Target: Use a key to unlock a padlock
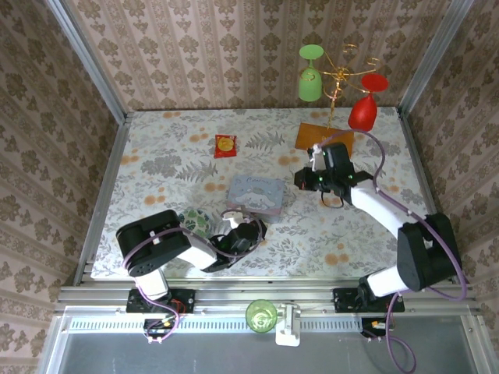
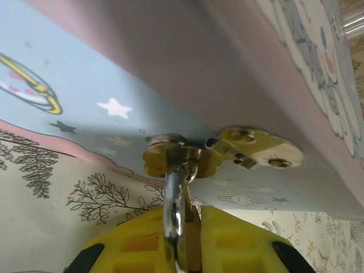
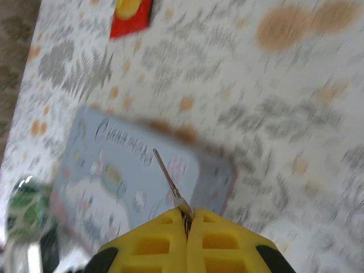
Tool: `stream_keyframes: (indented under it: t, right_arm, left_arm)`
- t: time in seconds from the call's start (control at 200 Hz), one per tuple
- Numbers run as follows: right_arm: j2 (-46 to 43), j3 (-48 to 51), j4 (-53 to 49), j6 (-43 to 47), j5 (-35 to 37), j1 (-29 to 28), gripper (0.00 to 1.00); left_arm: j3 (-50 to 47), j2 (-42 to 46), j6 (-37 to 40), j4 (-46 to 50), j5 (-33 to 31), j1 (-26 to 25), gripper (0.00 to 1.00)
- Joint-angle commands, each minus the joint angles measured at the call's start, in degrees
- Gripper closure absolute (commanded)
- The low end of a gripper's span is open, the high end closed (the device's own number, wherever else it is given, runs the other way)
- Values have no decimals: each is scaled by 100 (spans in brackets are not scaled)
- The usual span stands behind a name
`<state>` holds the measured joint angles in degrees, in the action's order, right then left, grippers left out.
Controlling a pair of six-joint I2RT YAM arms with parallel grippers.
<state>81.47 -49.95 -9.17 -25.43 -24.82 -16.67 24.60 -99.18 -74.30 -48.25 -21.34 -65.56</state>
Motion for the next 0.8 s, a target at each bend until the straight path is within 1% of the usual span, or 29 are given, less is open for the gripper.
stream_keyframes:
  t: [0.0, 0.145, 0.205, 0.27, 0.445, 0.525, 0.63, 0.665, 0.795]
  right_arm:
    - [-481, 828, -36, -235, -999, -61, 100]
    - [-1273, 1710, 55, -462, -1295, -204, 100]
    - [-1444, 2021, 309, -716, -1528, -257, 100]
    - [-1478, 2316, 652, -950, -1584, -425, 100]
    - [-809, 2827, 2076, -1543, -1899, -970, 100]
    - [-475, 2833, 2341, -1588, -1929, -1172, 100]
    - [-212, 2868, 2761, -1715, -1974, -1200, 100]
    - [58, 2852, 2923, -1777, -2018, -1212, 100]
    - [634, 2930, 3735, -2122, -2189, -1230, 100]
  left_arm:
    - [-125, -124, 44, -288, 238, 26, 100]
    - [-270, -192, -31, -756, 359, 85, 100]
    - [-302, -232, -4, -987, 433, 89, 100]
    - [-330, -237, -44, -1146, 495, 96, 100]
    - [-424, -181, -18, -1398, 559, 144, 100]
    - [-511, -194, -86, -1572, 596, 167, 100]
    - [-622, -272, -26, -2018, 589, 172, 100]
    - [-636, -323, -14, -2138, 598, 171, 100]
    - [-641, -500, -91, -2437, 633, 177, 100]
